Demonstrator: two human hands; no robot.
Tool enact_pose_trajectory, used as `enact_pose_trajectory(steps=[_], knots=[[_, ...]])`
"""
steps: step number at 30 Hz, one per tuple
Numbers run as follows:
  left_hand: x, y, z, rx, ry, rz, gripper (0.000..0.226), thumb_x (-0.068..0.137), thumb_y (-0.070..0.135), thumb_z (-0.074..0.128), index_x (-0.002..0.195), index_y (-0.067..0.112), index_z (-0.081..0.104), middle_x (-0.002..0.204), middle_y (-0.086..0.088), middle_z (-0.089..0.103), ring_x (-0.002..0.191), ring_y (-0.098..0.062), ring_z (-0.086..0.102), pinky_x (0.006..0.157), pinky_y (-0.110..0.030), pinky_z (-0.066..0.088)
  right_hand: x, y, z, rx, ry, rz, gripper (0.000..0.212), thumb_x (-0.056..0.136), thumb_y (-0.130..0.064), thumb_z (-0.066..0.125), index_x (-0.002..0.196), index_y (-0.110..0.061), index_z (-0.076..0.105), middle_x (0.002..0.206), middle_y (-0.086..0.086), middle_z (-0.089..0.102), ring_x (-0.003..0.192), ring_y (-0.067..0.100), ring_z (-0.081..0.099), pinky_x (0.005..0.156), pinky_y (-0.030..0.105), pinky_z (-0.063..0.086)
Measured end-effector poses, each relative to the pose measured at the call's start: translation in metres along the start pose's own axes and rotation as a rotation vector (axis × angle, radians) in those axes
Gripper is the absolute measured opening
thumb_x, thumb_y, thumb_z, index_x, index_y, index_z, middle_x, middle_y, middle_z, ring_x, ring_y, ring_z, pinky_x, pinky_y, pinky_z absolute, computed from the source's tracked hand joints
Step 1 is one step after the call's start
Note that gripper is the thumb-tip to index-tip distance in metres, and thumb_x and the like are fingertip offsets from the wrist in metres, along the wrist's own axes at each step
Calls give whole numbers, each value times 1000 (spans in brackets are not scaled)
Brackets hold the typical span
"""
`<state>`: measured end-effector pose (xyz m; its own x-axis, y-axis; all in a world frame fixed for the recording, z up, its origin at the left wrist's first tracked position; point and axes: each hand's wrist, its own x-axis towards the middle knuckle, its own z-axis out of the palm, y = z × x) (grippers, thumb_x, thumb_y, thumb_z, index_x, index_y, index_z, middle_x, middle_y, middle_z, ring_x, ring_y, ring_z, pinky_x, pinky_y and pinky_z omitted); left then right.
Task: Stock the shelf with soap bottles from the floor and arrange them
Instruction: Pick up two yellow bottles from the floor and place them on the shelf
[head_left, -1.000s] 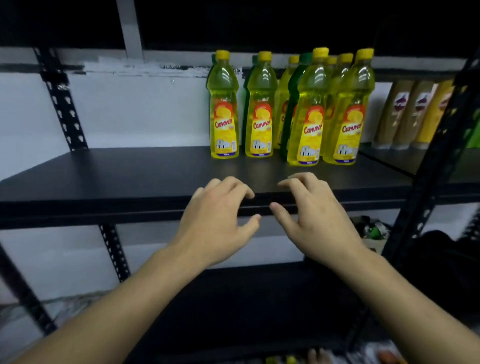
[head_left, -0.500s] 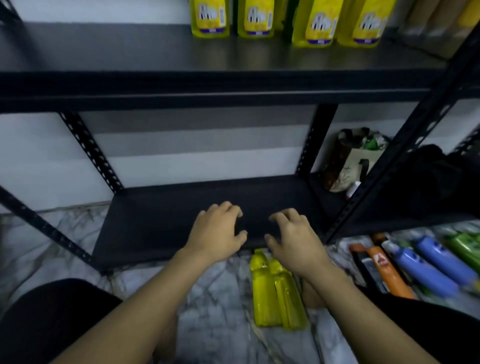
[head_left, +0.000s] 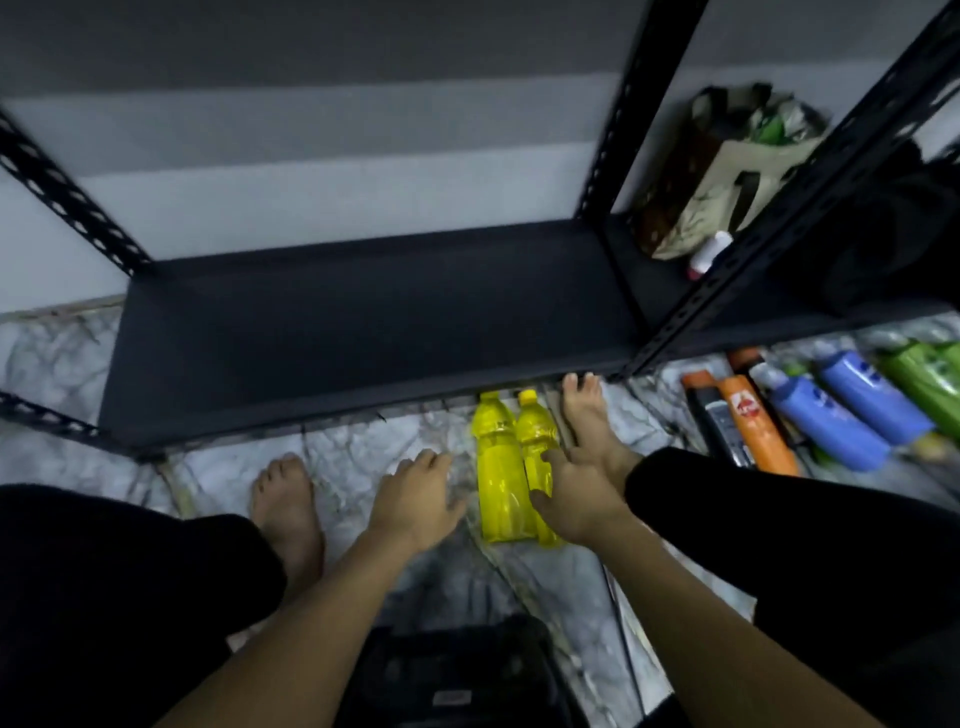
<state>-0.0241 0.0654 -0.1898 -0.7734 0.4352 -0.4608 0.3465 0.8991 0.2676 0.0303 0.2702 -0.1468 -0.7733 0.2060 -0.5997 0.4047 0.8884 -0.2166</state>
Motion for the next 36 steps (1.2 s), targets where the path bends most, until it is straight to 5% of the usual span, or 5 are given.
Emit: enact_pose_trajectory(steps=[8, 13, 20, 27, 36], knots=[[57, 23, 57, -224, -187, -27, 74, 93, 51, 59, 154, 22, 28, 152, -6, 33, 131, -33, 43, 102, -44, 44, 60, 33, 45, 217, -116, 149, 73, 96, -33, 57, 156, -11, 24, 144, 24, 48, 133, 37, 45, 94, 38, 44], [85, 42, 91, -306, -147, -78, 84, 93, 49, 58, 159, 27, 11, 160, -12, 22, 136, -38, 41, 104, -45, 44, 78, 46, 61, 266, -220, 197, 49, 99, -32, 53, 134, 2, 53, 128, 24, 62, 119, 40, 57, 91, 40, 48], [108, 58, 123, -457, -132, -237, 97, 95, 50, 57, 157, 28, -14, 164, -21, 4, 143, -44, 30, 110, -46, 38, 86, 72, 88, 345, -215, 173, 83, 92, -34, 61, 159, -15, 15, 159, 16, 30, 141, 32, 38, 99, 36, 41], [115, 59, 133, -620, -64, -373, 119, 82, 42, 77, 155, 38, -17, 152, -24, 27, 128, -47, 46, 99, -53, 45, 96, 66, 96, 526, -176, 297, 81, 76, -49, 57, 150, -22, 38, 155, 6, 36, 130, 34, 49, 98, 41, 47], [99, -1, 117, -448, -98, -287, 115, 81, 43, 76, 157, 36, -11, 154, -14, 28, 128, -43, 45, 98, -54, 45, 109, 65, 114, 498, -73, 174, 97, 89, -36, 71, 160, -17, 8, 155, 18, 37, 135, 39, 45, 103, 43, 42]])
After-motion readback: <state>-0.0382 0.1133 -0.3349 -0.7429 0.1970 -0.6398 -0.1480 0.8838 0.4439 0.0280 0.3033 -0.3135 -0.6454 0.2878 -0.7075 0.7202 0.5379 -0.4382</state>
